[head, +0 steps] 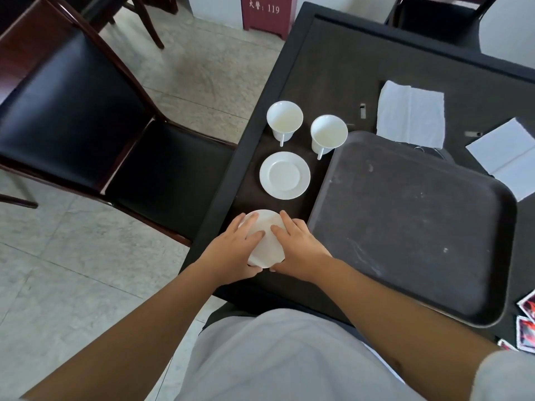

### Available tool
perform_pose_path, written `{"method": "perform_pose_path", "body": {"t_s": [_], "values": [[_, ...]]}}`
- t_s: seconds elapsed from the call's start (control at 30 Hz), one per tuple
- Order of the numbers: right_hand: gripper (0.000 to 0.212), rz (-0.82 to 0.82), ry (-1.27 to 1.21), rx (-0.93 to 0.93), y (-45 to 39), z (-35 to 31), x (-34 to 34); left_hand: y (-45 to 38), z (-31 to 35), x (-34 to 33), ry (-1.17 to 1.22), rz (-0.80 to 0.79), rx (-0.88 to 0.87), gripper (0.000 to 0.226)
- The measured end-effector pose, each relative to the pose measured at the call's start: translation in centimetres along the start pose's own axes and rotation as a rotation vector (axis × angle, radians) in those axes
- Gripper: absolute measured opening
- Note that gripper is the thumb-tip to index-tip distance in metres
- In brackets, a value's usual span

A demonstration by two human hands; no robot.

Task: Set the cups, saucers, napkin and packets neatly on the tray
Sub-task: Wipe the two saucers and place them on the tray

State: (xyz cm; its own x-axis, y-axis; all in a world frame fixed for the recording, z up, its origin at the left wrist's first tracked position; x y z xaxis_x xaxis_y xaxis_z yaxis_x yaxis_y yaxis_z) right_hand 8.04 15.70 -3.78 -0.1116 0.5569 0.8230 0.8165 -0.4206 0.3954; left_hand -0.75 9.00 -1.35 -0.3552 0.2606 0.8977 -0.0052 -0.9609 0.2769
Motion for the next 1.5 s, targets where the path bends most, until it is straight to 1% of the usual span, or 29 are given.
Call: {"method": "perform_pose_path", "body": {"t_s": [0.2, 0.4, 0.67, 0.77, 0.93, 1.2, 1.5], "values": [[0.092, 0.038, -0.049, 0.045, 4.1, 0.4, 1.1, 1.4, 3.7, 1.3, -0.017, 0.063, -0.027, 0.088], [0.091, 0.132, -0.07, 0.027, 9.4, 3.3, 3.0, 0.4, 9.6, 1.5, -0.02, 0.063, -0.072, 0.081], [0.074, 0.317, -0.137, -0.017, 17.9, 10.2, 5.6, -3.9, 19.6, 1.2, -0.026, 0.072, -0.193, 0.067], [0.074, 0.355, -0.162, -0.077, 20.8, 13.6, 6.3, -5.9, 23.4, 0.5, -0.031, 0.053, -0.249, 0.064], [0.077, 0.371, -0.147, -0.155, 24.3, 18.9, 6.9, -9.5, 28.7, -0.7, -0.034, 0.007, -0.298, 0.065], [0.078, 0.371, -0.157, -0.21, 25.5, 26.2, 9.0, -16.5, 33.3, -2.4, -0.059, -0.084, -0.312, 0.066], [0.078, 0.357, -0.217, -0.242, 22.6, 34.2, 10.5, -25.3, 34.7, -3.9, -0.072, -0.172, -0.309, 0.063]]}}
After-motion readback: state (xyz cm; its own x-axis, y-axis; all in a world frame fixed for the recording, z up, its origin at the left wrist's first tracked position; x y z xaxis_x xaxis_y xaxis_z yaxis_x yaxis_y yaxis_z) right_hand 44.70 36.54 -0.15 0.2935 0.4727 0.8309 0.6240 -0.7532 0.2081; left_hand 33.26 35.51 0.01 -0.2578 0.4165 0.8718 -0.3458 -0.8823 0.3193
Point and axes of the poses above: each hand's wrist, its own y-axis away from the middle knuckle, its own x-axis out of the back of the hand, z = x × y, the point moved 10 cm from there along -y, towards the middle knuckle, and after that the axes turned 1 degree about x, right-handed, at the moved point
